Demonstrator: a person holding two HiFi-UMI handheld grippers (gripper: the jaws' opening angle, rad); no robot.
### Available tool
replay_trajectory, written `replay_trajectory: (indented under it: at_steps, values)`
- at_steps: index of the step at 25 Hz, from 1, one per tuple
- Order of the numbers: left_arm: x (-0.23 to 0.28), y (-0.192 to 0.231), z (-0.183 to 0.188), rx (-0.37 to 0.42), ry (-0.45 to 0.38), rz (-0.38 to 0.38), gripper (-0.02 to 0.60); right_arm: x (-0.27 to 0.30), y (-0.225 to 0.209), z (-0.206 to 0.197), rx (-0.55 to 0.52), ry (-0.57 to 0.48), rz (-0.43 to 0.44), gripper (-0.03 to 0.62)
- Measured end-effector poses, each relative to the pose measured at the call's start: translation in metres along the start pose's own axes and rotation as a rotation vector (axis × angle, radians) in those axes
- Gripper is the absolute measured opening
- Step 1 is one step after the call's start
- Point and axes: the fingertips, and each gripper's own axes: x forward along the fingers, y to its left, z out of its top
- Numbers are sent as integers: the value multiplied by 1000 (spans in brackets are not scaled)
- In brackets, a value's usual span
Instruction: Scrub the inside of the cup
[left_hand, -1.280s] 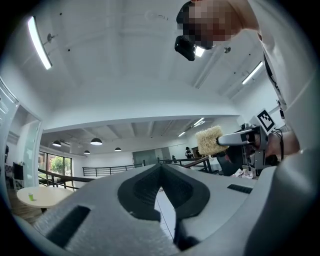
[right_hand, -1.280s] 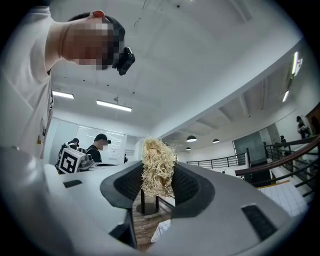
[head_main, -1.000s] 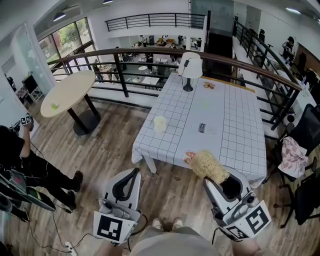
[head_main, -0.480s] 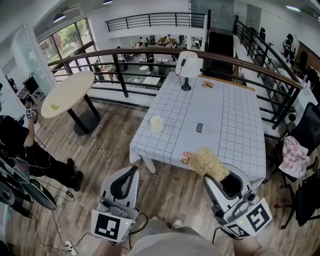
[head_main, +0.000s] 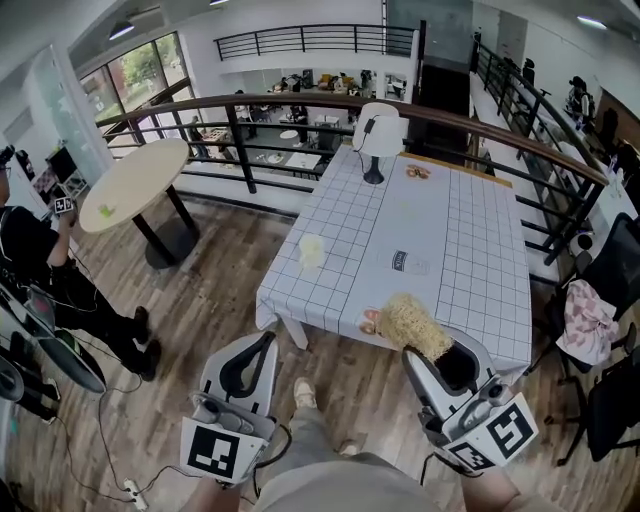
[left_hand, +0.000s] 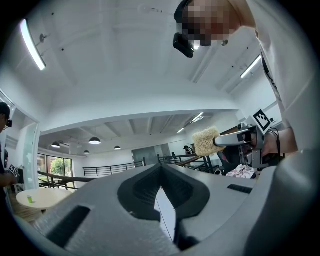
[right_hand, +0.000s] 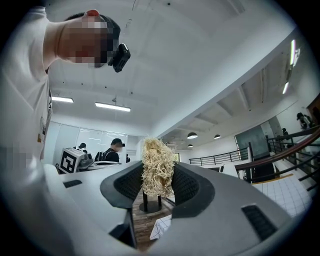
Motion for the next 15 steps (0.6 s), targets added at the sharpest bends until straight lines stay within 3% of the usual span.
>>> replay_trajectory:
  at_steps: [15]
  values:
    - [85,92,-57,-54,25,-30,14,127,-55,-48,6,90,-3,155]
